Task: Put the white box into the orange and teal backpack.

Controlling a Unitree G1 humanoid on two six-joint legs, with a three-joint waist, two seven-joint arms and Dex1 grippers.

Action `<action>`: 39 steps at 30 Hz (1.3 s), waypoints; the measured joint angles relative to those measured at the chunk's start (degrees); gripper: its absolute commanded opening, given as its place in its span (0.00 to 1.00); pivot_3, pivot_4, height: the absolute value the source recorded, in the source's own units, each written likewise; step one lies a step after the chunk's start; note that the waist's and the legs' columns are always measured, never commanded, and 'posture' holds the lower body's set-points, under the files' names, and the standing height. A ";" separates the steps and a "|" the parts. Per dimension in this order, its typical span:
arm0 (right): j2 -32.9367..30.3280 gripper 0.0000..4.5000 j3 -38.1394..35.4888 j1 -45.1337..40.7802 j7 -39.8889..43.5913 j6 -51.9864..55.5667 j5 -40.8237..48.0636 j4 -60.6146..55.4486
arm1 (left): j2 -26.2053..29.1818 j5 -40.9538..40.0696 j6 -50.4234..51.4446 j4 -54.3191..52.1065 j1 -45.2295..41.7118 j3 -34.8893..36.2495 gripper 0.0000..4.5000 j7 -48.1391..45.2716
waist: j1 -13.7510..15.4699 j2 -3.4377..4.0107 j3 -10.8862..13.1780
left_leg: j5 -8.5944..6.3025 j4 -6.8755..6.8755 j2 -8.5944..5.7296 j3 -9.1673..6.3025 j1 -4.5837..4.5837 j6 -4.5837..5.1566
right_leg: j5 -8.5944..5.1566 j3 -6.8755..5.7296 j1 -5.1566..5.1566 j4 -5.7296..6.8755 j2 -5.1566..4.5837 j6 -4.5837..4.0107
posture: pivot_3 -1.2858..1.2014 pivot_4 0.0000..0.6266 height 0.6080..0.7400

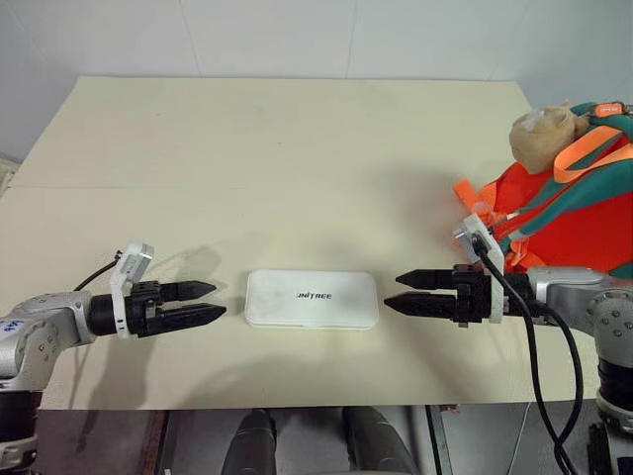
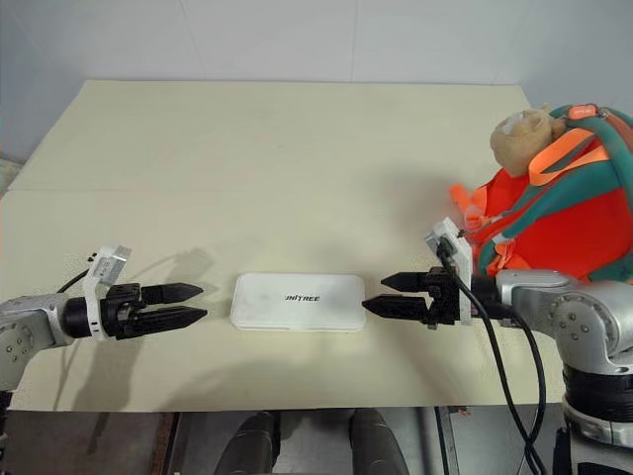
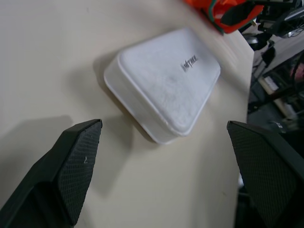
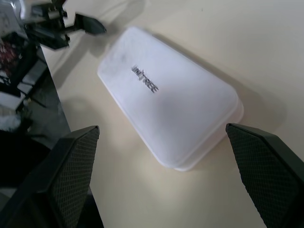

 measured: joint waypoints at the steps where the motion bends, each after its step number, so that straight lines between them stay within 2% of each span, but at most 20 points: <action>1: 0.00 1.00 0.56 -0.81 -0.91 0.97 0.00 0.17 | 0.09 -0.41 1.86 0.05 -1.36 -0.87 1.00 0.12 | 0.01 0.01 0.00 | 0.00 0.00 0.00 0.00 -0.03 0.00 | 0.00 0.00 -0.03 0.00 0.00 0.00 | 0.52 0.24 1.00; 8: 1.08 1.00 4.06 -3.09 -5.32 5.16 -0.21 0.79 | -1.44 -0.91 11.79 2.40 -8.69 -8.28 1.00 2.62 | 0.05 0.00 0.00 | -0.04 -0.03 0.00 0.00 -0.23 -0.01 | -0.02 -0.02 -0.26 0.04 0.01 0.08 | 0.52 0.24 1.00; 13: 1.07 1.00 5.55 -2.27 -5.84 4.97 -0.45 0.80 | -2.10 -0.29 12.69 2.29 -10.79 -11.23 1.00 3.28 | 0.12 0.00 -0.01 | -0.02 0.14 0.00 -0.02 -0.79 -0.03 | -0.01 -0.03 -0.86 0.37 0.01 0.11 | 0.52 0.24 1.00; 19: 3.27 1.00 6.56 -1.52 -6.73 4.15 -1.16 1.07 | -5.38 0.77 11.80 3.74 -13.15 -12.97 1.00 4.52 | 0.17 0.00 -0.01 | 0.00 0.53 -0.03 -0.03 -0.76 -0.02 | 0.03 -0.02 -0.75 0.60 0.03 0.19 | 0.52 0.24 1.00; 32: 6.18 1.00 12.73 -1.49 -5.69 -3.42 -5.22 2.45 | -10.50 1.61 12.45 4.20 -14.69 -13.15 1.00 7.26 | 0.51 0.03 -0.06 | 0.07 0.78 -0.10 -0.04 -0.76 0.04 | 0.21 0.01 -0.63 0.60 0.01 0.31 | 0.52 0.24 1.00; 39: 3.30 1.00 16.70 -0.48 -1.46 -9.14 -8.71 3.09 | -11.72 -1.94 20.32 7.30 -16.01 -9.56 1.00 8.16 | 0.35 0.03 -0.06 | 0.07 0.75 -0.09 -0.05 -0.80 0.04 | 0.20 0.00 -0.68 0.59 0.02 0.32 | 0.52 0.24 1.00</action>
